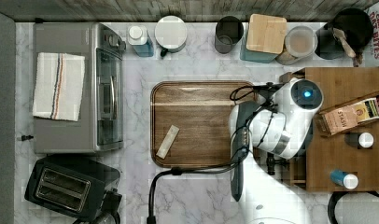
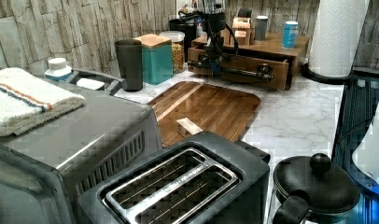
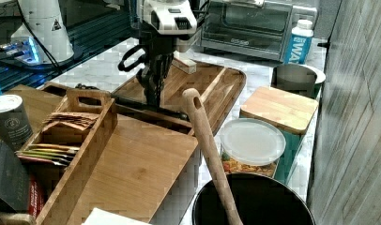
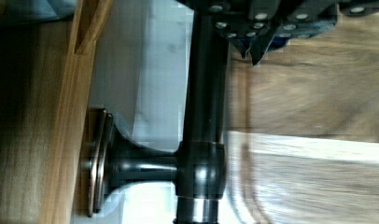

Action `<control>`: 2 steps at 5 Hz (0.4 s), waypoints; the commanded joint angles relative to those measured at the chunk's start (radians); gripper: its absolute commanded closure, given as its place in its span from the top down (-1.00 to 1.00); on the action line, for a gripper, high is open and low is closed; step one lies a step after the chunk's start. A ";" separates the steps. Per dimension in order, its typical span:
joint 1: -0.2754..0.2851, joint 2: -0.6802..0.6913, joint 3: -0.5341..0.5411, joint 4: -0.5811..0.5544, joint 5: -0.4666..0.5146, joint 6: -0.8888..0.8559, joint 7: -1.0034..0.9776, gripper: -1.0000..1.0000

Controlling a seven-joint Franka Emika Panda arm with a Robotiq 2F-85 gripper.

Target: Close the drawer.

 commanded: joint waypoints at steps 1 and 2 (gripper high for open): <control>-0.146 0.018 -0.164 0.313 -0.096 0.027 -0.150 -1.00; -0.124 0.016 -0.173 0.317 -0.156 -0.023 -0.035 -1.00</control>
